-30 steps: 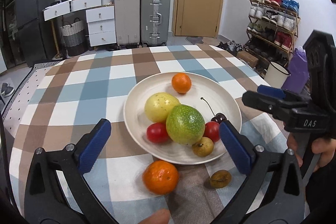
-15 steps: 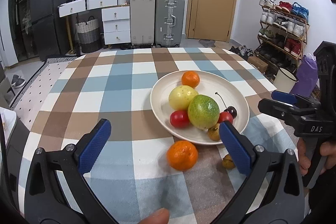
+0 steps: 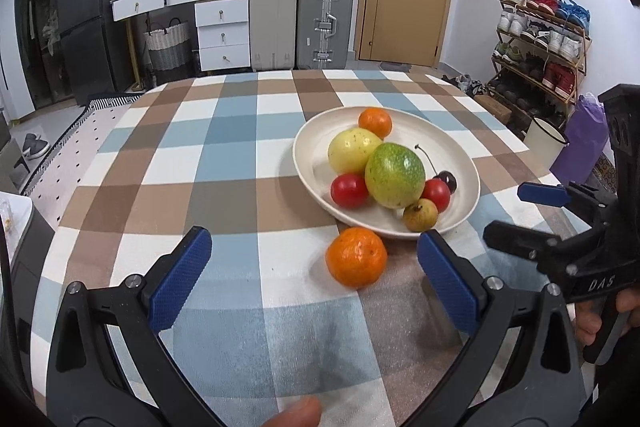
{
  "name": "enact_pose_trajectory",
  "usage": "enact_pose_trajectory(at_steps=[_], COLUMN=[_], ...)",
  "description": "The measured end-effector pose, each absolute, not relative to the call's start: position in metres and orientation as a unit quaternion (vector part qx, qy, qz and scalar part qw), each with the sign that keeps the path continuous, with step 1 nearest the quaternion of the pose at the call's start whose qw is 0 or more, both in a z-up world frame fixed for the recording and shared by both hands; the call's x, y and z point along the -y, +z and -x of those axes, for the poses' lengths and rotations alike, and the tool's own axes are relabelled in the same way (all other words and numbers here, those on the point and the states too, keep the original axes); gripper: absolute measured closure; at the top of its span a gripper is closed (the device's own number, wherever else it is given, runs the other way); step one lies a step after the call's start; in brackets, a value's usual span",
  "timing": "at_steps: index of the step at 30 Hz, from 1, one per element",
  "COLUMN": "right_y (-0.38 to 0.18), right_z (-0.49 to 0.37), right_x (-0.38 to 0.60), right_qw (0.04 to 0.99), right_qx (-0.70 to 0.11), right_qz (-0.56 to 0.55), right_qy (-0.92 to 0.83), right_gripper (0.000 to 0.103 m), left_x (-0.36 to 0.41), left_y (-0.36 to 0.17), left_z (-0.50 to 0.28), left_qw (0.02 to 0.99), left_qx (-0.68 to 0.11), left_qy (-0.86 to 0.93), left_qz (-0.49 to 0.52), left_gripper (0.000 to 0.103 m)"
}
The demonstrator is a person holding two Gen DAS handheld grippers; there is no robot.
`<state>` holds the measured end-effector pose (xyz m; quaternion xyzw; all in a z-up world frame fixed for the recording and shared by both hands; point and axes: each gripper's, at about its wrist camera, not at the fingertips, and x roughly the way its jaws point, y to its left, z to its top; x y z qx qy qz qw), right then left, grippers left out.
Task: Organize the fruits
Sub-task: 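Withdraw both open grippers back from the plate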
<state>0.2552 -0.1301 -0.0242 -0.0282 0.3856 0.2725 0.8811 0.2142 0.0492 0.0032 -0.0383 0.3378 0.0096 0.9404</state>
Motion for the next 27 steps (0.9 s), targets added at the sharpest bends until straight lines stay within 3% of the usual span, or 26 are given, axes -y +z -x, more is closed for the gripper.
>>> enact_pose_trajectory(at_steps=[22,27], right_y=[-0.058,-0.061], right_z=[-0.244,-0.248], right_x=[0.089,0.093], right_qw=[0.857,0.857], right_qx=[-0.426,-0.430], right_qz=[0.100,0.106], right_qy=[0.273,0.264], right_gripper=[0.001,0.010], left_x=[-0.059,-0.061], left_y=[-0.018,-0.021], left_z=[-0.224,-0.227], left_qw=[0.932,0.929], left_qx=[-0.358,-0.364], left_qy=[0.016,0.013], left_qz=[0.059,0.062], left_gripper=[0.000,0.000])
